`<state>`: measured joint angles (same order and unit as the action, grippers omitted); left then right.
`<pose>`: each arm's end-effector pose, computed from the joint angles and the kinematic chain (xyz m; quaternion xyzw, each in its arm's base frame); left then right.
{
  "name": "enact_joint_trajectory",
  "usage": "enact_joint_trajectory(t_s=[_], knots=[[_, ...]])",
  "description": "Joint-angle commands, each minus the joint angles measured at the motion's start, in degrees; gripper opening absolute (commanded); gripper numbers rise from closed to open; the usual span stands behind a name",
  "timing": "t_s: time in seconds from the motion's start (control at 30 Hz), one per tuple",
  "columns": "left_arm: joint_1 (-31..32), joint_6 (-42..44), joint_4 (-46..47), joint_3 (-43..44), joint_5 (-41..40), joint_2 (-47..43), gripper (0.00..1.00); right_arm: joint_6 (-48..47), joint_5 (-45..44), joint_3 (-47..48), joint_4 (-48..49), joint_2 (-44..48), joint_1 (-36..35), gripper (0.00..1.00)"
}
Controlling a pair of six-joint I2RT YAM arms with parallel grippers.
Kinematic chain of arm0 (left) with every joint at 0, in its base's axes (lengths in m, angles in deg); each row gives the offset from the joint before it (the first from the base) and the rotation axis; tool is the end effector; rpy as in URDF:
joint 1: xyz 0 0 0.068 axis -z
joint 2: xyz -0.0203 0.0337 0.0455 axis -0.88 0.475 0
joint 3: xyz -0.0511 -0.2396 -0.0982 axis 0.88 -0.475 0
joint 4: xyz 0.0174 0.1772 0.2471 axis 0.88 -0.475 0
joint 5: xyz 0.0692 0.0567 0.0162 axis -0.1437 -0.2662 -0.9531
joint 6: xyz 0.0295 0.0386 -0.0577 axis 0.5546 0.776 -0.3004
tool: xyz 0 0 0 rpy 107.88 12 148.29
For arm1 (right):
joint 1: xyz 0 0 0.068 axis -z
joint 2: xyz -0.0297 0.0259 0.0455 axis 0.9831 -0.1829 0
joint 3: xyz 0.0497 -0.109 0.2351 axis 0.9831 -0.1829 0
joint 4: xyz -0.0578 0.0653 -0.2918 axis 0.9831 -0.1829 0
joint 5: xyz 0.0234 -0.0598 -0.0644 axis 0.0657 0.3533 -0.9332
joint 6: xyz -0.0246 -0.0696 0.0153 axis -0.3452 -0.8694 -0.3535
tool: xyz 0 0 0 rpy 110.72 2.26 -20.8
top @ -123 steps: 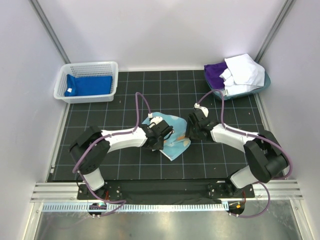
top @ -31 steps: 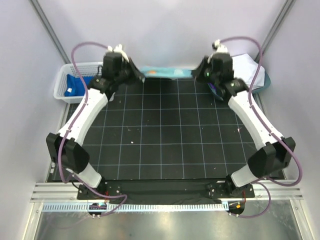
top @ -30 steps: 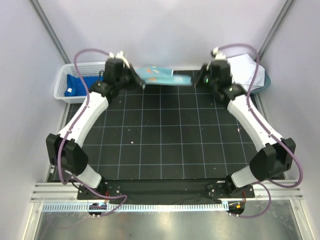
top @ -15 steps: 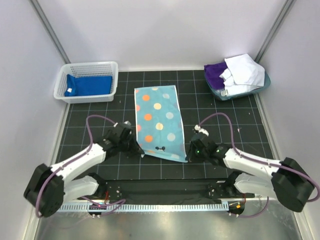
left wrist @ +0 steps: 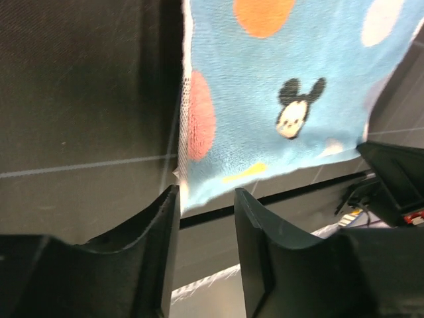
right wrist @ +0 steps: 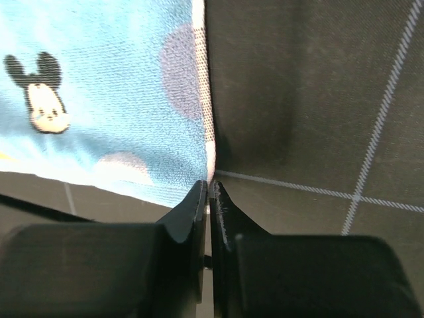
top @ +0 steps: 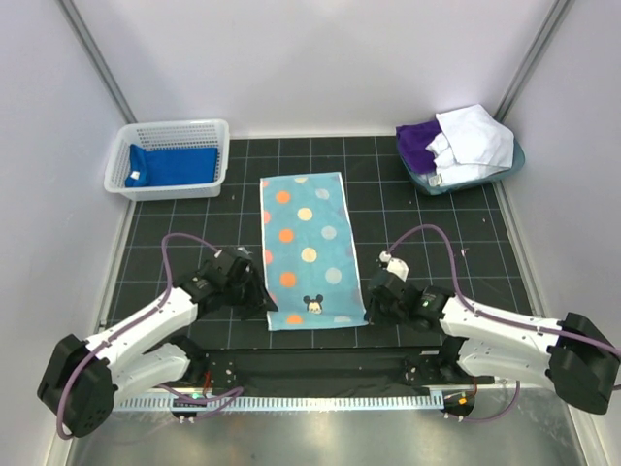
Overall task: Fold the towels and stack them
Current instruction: Flatten out the crumpled towel
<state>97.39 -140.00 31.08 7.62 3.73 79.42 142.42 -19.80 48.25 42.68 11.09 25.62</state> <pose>0.1863 -0.1486 0.1316 -0.1801 0.9412 -0.2614 0.1154 0.1451 0.1808 0.1081 0.0245 0.9554 0.1830 0.2307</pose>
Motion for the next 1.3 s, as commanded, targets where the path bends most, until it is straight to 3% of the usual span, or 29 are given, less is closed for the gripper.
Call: enact_joint_trajectory(t_s=[0.0,0.33,0.47,0.57,0.73,0.83,1.03,1.27], knots=[[0.02,2.24,-3.18,0.10,-0.22,-0.67,0.43,-0.01,-2.55,2.27,-0.57,-1.30,-0.47,0.11],[0.29,5.93,-6.18,0.36,-1.53,-0.15,0.39,-0.80,-7.46,6.13,-5.39,-3.23,-2.49,0.37],[0.20,6.37,-6.00,7.82,-6.71,2.30,0.41,-2.73,-11.32,10.43,-5.92,-3.05,-2.32,0.46],[0.03,8.30,-5.47,16.84,-13.20,6.34,0.44,-8.34,-14.23,18.95,-6.19,-8.13,0.31,0.49],[-4.27,14.44,-2.76,32.68,-26.45,23.37,0.46,-19.41,-1.16,34.85,1.81,-24.38,17.60,0.46],[-6.38,17.87,-0.22,42.01,-33.94,33.75,0.48,-24.77,-0.88,46.89,2.24,-35.87,20.96,0.45],[-14.39,28.32,9.29,59.05,-27.82,52.62,0.52,-29.98,3.08,66.49,7.17,-55.67,27.03,0.45],[-15.97,37.13,5.44,77.61,-29.57,70.83,0.56,-32.35,4.93,86.62,6.05,-77.98,30.02,0.45]])
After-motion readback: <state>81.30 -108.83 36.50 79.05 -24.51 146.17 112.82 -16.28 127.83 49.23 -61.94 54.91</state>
